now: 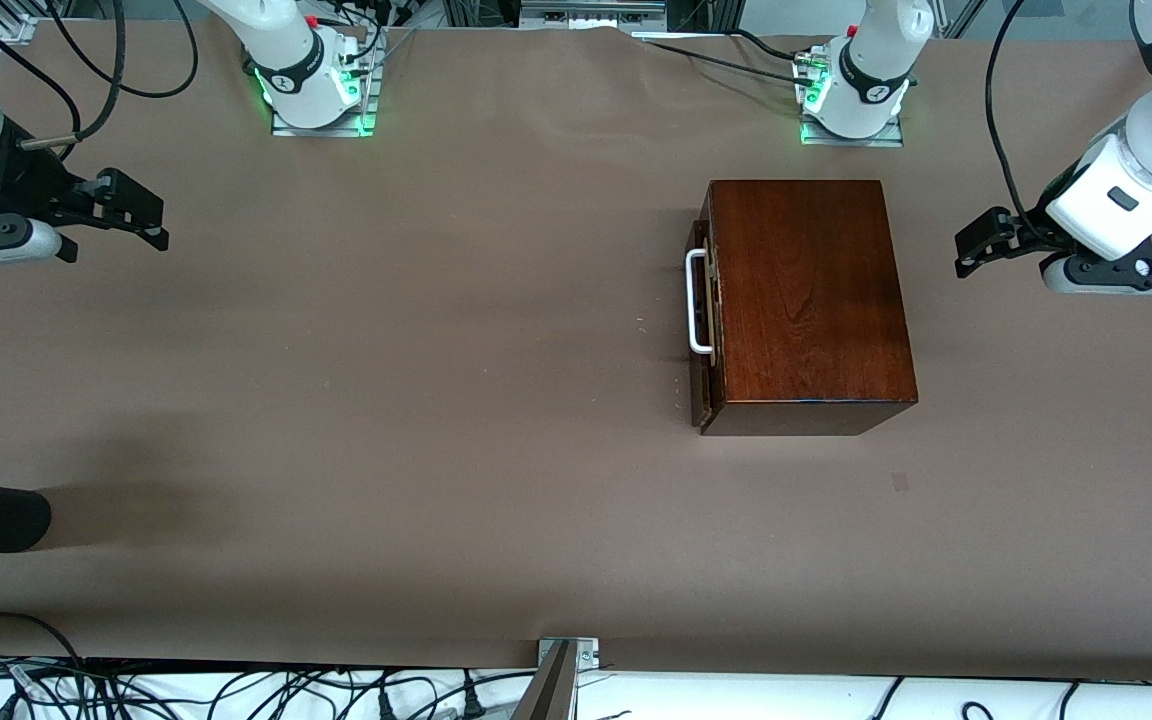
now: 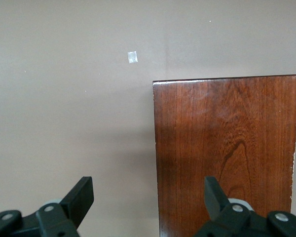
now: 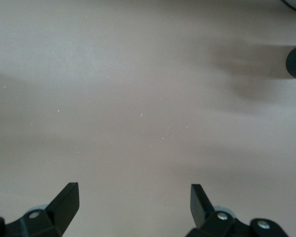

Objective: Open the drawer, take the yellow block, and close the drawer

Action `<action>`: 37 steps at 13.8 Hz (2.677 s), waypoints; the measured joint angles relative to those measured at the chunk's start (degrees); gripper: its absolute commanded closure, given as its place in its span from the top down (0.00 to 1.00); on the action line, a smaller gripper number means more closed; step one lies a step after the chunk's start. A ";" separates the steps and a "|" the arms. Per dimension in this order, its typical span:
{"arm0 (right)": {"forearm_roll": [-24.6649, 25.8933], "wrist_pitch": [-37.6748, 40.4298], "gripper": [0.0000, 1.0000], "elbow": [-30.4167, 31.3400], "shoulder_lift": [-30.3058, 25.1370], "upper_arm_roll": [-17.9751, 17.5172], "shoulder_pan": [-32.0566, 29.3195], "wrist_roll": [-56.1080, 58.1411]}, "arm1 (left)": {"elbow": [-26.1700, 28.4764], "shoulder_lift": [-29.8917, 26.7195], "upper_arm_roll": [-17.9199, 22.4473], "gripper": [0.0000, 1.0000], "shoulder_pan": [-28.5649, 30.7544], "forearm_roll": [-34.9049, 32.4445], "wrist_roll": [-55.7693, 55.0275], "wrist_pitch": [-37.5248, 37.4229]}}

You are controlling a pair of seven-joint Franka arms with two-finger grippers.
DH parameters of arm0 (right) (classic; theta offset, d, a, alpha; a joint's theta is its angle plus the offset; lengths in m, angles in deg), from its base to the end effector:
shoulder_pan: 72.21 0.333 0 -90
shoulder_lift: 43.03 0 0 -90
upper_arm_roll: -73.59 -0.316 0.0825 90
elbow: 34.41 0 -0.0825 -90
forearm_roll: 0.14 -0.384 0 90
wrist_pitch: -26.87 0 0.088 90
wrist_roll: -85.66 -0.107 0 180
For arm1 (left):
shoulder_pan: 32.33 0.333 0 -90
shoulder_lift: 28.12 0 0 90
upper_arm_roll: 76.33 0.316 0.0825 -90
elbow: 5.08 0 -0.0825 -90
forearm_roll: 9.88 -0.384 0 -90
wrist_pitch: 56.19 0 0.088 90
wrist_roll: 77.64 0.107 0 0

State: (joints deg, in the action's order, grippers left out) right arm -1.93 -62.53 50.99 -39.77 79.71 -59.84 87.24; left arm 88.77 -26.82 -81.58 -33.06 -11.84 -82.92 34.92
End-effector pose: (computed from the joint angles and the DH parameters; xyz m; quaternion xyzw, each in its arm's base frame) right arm 0.5676 0.0675 0.6296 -0.9975 -0.0686 -0.0061 0.0128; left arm 0.5571 -0.0542 0.5819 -0.9992 0.0071 0.0335 0.0194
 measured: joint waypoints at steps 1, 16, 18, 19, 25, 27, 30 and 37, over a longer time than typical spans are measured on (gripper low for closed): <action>0.00 0.00 1.00 0.00 0.00 0.00 0.00 0.00 | 0.00 0.00 0.00 1.00 0.00 0.00 0.00 0.00; 0.00 0.04 1.00 0.00 0.00 0.12 -0.02 0.00 | -0.03 0.06 -2.61 1.00 -0.05 0.17 0.03 -3.71; 0.00 0.04 1.00 0.00 0.00 0.13 -0.02 0.00 | -0.02 0.75 -6.38 1.00 -0.15 1.36 -0.34 -5.67; 0.00 0.05 1.00 0.00 0.00 0.14 -0.03 0.00 | -0.03 1.49 -8.30 1.00 -0.23 2.64 -0.91 -5.72; 0.00 0.06 1.00 0.00 0.00 0.15 -0.04 0.00 | -0.33 10.42 -19.61 1.00 -2.67 3.69 -15.66 2.87; 0.00 0.06 1.00 0.00 0.01 0.15 -0.04 0.00 | -0.44 13.81 -19.88 1.00 -6.60 0.88 -21.89 6.98; 0.00 0.06 1.00 0.00 0.01 0.15 -0.04 0.00 | -0.56 17.91 -19.95 1.00 -12.32 -2.75 -30.03 10.17; 0.00 0.06 1.00 0.00 0.01 0.15 -0.04 0.00 | -0.09 25.00 -20.05 1.00 -20.42 -17.69 -44.33 12.25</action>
State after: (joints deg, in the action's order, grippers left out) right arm -1.93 -62.47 51.00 -39.76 79.86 -59.88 87.24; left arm 88.68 -1.82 -101.63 -53.48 -29.53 -127.26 47.17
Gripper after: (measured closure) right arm 0.000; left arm 0.000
